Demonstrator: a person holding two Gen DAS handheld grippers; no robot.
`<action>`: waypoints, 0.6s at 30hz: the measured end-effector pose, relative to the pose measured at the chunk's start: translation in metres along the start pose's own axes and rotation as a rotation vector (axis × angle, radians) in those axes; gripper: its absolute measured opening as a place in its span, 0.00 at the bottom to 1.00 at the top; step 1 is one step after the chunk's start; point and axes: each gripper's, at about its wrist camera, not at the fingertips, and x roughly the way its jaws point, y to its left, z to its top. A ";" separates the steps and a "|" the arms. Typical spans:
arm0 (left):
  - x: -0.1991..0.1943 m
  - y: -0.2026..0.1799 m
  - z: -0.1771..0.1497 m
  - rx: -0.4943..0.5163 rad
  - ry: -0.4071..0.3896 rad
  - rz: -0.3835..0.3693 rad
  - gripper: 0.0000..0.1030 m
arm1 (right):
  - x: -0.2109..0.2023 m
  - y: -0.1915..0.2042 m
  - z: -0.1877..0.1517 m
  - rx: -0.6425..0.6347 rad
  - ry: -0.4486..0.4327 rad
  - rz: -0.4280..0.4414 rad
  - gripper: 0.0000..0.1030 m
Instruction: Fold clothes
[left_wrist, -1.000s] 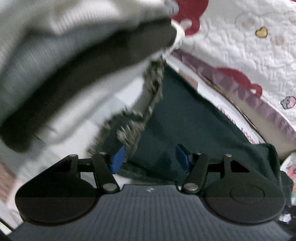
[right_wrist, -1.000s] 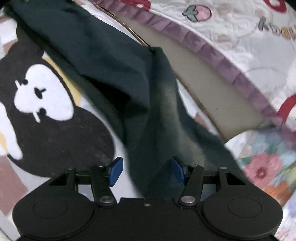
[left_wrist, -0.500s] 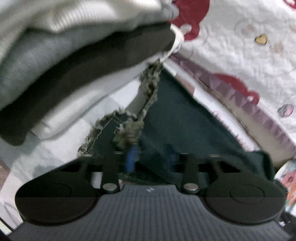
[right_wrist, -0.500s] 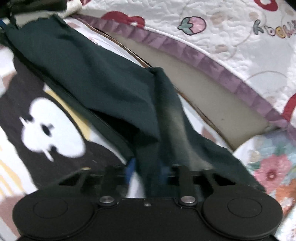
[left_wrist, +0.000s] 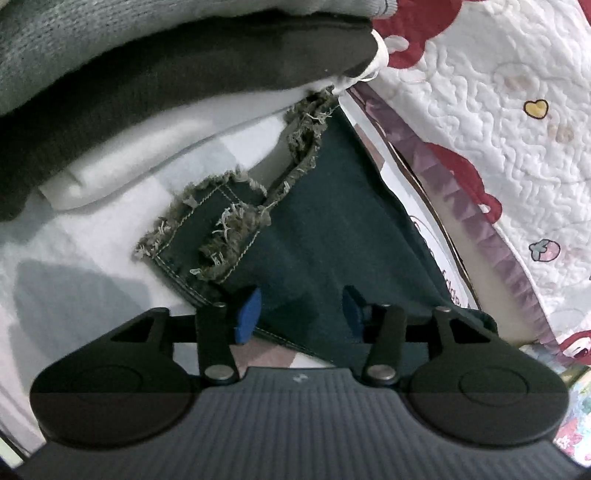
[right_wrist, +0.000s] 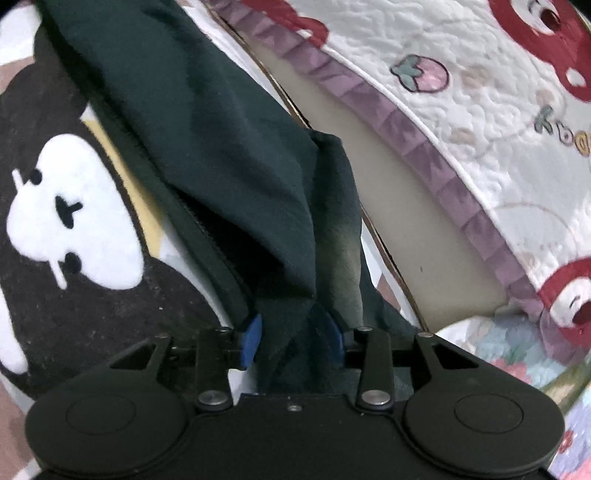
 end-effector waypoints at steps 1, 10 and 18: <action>0.001 0.001 0.000 -0.010 0.015 -0.019 0.54 | -0.001 -0.001 -0.001 0.007 0.001 0.000 0.43; 0.017 0.007 -0.004 -0.025 -0.005 0.048 0.67 | -0.001 -0.008 -0.003 0.070 0.000 0.028 0.47; 0.019 -0.020 -0.010 0.133 -0.128 0.096 0.14 | 0.000 -0.006 0.003 0.121 -0.015 0.061 0.50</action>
